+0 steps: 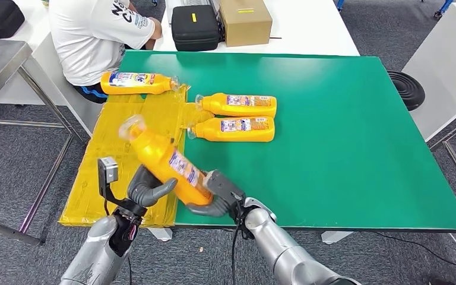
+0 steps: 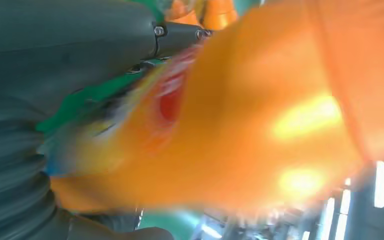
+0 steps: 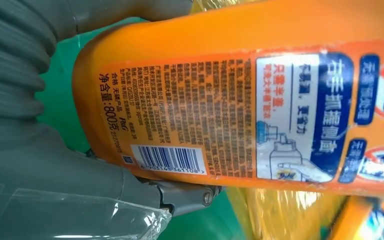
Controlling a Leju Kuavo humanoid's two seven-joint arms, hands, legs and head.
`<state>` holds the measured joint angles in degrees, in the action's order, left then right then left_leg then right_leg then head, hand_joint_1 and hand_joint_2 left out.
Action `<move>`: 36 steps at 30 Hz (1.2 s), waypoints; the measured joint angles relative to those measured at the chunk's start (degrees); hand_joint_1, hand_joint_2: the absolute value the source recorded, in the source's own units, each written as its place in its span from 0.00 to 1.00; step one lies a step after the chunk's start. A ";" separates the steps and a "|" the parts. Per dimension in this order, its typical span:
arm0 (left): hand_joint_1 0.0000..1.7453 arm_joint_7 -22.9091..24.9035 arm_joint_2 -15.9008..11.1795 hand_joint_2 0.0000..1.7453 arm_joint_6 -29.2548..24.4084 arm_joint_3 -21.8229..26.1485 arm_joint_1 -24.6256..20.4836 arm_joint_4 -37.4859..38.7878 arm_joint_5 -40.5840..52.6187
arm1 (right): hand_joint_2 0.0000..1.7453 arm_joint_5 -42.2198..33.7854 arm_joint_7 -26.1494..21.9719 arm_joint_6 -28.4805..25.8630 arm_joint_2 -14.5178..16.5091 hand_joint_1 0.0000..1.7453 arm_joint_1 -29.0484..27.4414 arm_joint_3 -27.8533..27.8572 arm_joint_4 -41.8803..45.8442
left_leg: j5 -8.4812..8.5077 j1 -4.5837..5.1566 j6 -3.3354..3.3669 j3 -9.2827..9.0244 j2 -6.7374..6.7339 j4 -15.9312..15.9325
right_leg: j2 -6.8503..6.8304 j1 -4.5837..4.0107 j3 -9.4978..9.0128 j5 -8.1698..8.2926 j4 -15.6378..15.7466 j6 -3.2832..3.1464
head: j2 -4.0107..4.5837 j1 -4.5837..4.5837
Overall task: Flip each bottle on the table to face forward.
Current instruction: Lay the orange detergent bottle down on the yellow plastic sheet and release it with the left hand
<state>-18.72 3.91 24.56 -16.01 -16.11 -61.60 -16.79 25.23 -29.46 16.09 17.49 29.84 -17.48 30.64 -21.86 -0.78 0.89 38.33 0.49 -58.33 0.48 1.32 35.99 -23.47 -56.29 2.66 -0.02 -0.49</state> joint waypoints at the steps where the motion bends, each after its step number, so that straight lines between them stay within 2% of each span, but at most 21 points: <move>1: 0.00 0.36 0.00 1.00 0.06 0.00 -0.28 0.50 0.01 | 1.00 0.36 0.04 0.05 0.18 1.00 0.04 -0.35 -0.21 | 0.00 0.00 0.00 0.00 0.00 0.00 | 0.00 0.00 0.00 0.00 0.00 0.00 | 0.00 -0.01; 10: 0.00 0.80 -0.03 1.00 1.46 0.00 -2.39 5.27 -1.03 | 1.00 2.50 0.95 0.24 0.85 1.00 0.73 -2.74 -1.85 | 0.00 0.00 0.00 0.00 0.00 0.00 | 0.00 0.00 0.00 0.00 0.00 0.00 | 0.00 -0.01; 20: 0.00 -0.12 -0.29 1.00 4.75 0.18 -2.89 6.68 -5.74 | 1.00 2.86 1.58 0.24 0.82 1.00 1.03 -3.99 -2.99 | 0.00 0.00 0.00 0.00 0.00 0.00 | 0.00 0.00 0.00 0.00 0.00 0.00 | 0.00 -0.01; 21: 0.17 -0.19 -0.34 1.00 5.00 0.25 -2.89 6.68 -6.09 | 1.00 2.85 1.64 0.24 0.81 1.00 1.04 -4.11 -3.08 | 0.00 0.00 0.00 0.00 0.00 0.00 | 0.00 0.00 0.00 0.00 0.00 0.00 | 0.00 -0.01; 24: 0.91 -0.56 -0.45 1.00 5.80 0.38 -2.88 6.68 -6.96 | 1.00 2.83 1.68 0.21 0.78 1.00 1.13 -4.34 -3.34 | 0.00 0.00 0.00 0.00 0.00 0.00 | 0.00 0.00 0.00 0.00 0.00 0.00 | 0.00 -0.01; 25: 0.99 -0.81 -0.48 1.00 6.35 0.43 -2.87 6.68 -7.54 | 1.00 2.81 1.68 0.19 0.76 1.00 1.16 -4.38 -3.42 | 0.00 0.00 0.00 -0.01 0.00 0.00 | 0.00 0.00 0.00 0.00 0.00 0.00 | 0.00 -0.01; 30: 1.00 -1.85 -0.56 1.00 9.67 0.90 -2.53 6.42 -10.39 | 1.00 2.70 1.51 0.08 0.63 1.00 1.20 -4.44 -3.78 | 0.00 0.00 0.00 -0.01 0.00 0.00 | 0.00 0.00 0.00 0.00 0.00 0.00 | 0.00 -0.01; 36: 1.00 -2.24 -0.57 1.00 9.79 1.16 -2.22 5.96 -8.35 | 1.00 2.54 1.04 -0.03 0.54 1.00 1.20 -4.70 -4.08 | 0.00 0.00 0.00 -0.01 0.00 0.00 | 0.00 0.00 0.00 0.00 0.00 0.00 | 0.00 -0.01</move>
<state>-20.96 3.34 34.35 -14.85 -18.33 -55.65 -25.14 27.76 -28.43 16.06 18.03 31.04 -22.18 26.57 -21.86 -0.78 0.89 38.32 0.49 -58.33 0.48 1.32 36.00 -23.47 -56.29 2.65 -0.02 -0.50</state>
